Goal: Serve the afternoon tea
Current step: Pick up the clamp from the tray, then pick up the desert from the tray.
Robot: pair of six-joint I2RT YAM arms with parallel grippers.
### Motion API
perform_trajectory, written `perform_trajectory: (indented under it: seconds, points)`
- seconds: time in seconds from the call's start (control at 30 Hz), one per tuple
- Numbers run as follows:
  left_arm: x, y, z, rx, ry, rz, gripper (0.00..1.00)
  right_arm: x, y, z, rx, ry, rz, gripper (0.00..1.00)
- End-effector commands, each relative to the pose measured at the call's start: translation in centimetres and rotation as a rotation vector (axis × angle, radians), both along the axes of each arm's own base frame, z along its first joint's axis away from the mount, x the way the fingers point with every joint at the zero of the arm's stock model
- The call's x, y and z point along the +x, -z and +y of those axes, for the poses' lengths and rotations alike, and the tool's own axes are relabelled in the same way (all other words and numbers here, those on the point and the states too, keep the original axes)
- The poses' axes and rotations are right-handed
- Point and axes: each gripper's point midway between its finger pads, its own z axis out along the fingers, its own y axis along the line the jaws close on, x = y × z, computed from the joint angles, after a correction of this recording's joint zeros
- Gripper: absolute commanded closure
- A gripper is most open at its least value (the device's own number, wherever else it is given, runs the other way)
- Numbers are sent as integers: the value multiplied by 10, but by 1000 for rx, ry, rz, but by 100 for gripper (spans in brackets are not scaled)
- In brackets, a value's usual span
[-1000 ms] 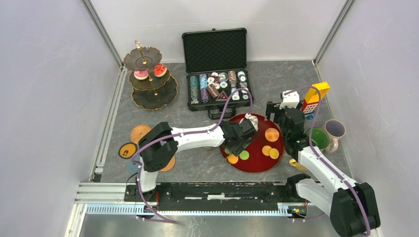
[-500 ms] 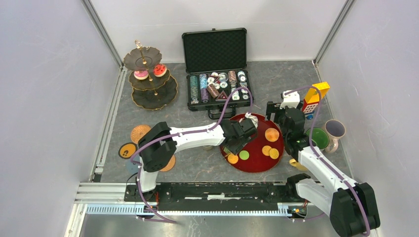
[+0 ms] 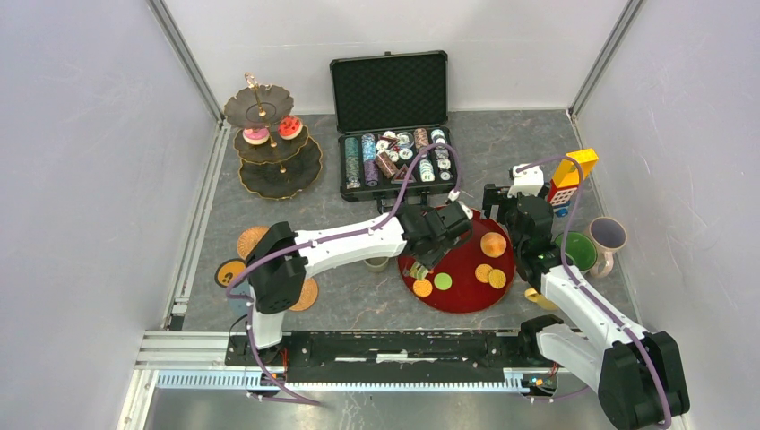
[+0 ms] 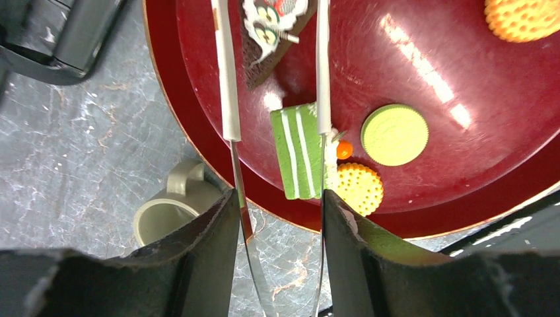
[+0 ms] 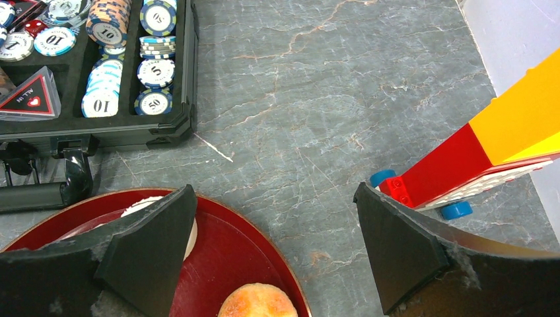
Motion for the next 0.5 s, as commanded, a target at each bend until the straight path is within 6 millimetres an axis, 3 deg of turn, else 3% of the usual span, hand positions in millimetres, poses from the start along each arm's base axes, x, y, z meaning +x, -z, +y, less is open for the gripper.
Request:
perform_trajectory:
  seconds: [0.0,0.23,0.47]
  points:
    - [12,-26,-9,-1,-10,-56,47,5,-15,1,24,2,-50,2]
    - [25,-30,-23,8,9,-67,44,6,-16,0,25,3,-53,2]
    - [34,-19,-27,20,5,-38,43,5,-16,-1,23,6,-52,2]
